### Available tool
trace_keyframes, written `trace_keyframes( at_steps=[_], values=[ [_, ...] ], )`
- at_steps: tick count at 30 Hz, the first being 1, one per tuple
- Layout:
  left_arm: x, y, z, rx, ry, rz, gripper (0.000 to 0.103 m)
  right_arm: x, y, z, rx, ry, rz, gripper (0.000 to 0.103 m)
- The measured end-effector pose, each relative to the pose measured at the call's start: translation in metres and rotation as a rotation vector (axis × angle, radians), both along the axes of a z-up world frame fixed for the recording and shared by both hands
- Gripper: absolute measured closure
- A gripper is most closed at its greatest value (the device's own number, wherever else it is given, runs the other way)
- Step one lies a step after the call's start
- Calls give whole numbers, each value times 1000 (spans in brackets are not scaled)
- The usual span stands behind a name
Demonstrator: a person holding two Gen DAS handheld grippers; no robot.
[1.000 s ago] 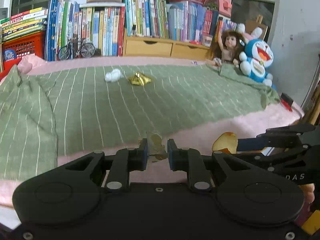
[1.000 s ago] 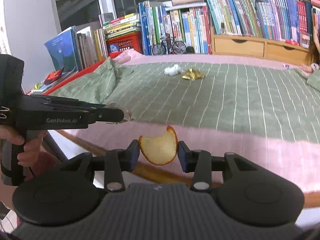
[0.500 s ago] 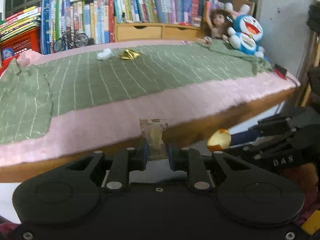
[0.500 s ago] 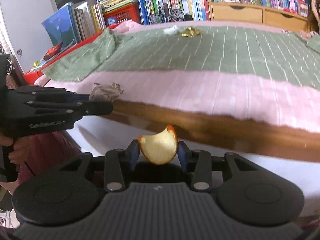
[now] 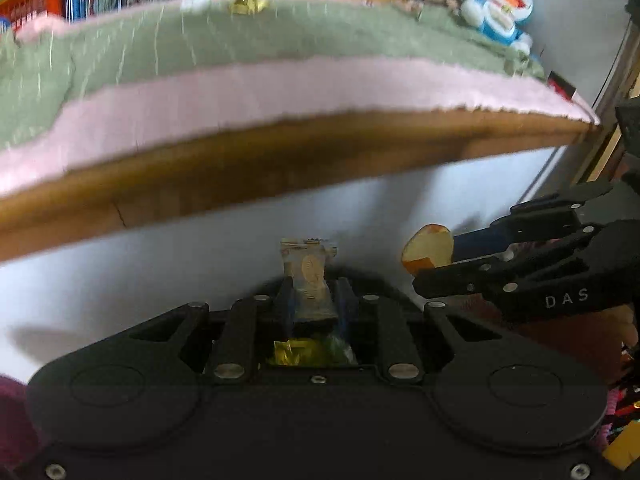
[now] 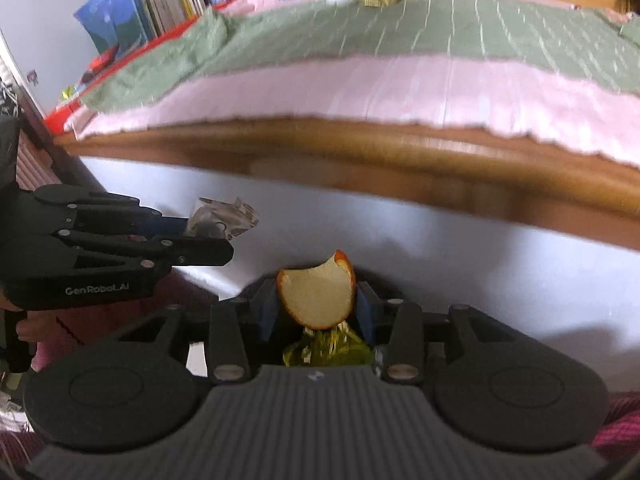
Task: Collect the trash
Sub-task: 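Carry both held items past the bed edge down into the dark bag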
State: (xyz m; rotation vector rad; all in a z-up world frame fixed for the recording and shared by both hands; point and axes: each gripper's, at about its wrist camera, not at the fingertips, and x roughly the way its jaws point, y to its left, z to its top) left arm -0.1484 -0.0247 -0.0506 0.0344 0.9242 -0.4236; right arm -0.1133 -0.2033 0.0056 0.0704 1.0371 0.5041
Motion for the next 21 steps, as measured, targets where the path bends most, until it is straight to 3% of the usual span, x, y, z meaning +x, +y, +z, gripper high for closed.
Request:
trace_keyframes(
  at_steps=[21],
  values=[
    [-7, -5, -72, 55, 268, -11, 84, -3, 9, -45, -54, 195, -26, 57]
  ],
)
